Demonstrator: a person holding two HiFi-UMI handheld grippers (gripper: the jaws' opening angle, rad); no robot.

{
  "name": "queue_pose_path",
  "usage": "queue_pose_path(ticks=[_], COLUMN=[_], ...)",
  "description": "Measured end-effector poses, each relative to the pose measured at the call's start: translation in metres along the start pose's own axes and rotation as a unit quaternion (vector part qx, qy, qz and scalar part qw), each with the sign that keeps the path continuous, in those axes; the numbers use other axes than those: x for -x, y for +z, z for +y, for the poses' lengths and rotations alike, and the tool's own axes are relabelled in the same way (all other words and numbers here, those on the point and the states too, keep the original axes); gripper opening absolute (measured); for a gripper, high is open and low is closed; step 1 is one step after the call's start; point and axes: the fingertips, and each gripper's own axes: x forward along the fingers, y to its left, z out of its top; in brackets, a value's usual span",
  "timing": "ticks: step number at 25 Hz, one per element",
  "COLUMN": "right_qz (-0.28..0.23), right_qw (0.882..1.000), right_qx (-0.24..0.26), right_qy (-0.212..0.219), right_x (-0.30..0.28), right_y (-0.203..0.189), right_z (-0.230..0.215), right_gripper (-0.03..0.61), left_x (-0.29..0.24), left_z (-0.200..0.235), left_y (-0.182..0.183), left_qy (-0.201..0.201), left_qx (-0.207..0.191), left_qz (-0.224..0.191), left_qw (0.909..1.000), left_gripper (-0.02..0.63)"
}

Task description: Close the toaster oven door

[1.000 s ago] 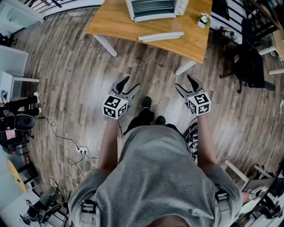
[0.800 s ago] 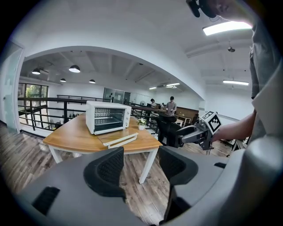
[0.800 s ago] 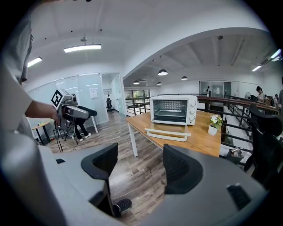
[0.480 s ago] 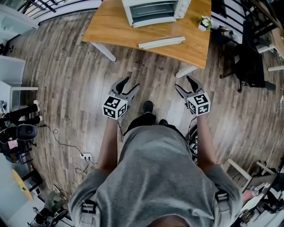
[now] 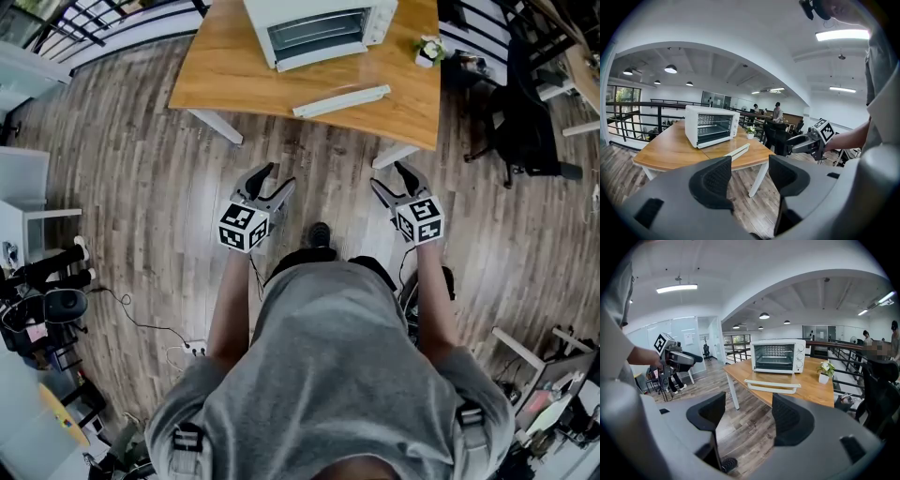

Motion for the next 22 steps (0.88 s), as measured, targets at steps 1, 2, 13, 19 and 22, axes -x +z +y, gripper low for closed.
queue_pose_path(ticks=[1,2,13,19,22], right_qz=[0.000,0.000,0.006,0.003,0.008], right_qw=[1.000,1.000,1.000,0.999,0.999], right_qx=[-0.001,-0.001,-0.009,-0.015,-0.021], right_qy=[-0.002,-0.004,-0.022,-0.043,-0.046], right_x=[-0.003,-0.005,-0.021,-0.010,-0.011], right_y=[0.002,0.003,0.010,0.009,0.003], right_z=[0.000,0.000,0.006,-0.003,-0.007], right_gripper=[0.324,0.324,0.321,0.316,0.314], left_x=[-0.002,-0.003,-0.010,-0.018,-0.019], left_z=[0.004,0.007,0.032,0.030,0.035], left_y=[0.002,0.003,0.009,0.010,0.014], left_qy=[-0.002,-0.005,-0.026,-0.042,-0.040], left_qx=[-0.001,-0.001,0.001,-0.010,-0.012], left_qz=[0.000,0.000,0.002,0.007,0.005], left_qw=[1.0000,1.0000,0.9997,0.9990,0.9991], left_gripper=[0.259,0.259,0.259,0.259,0.259])
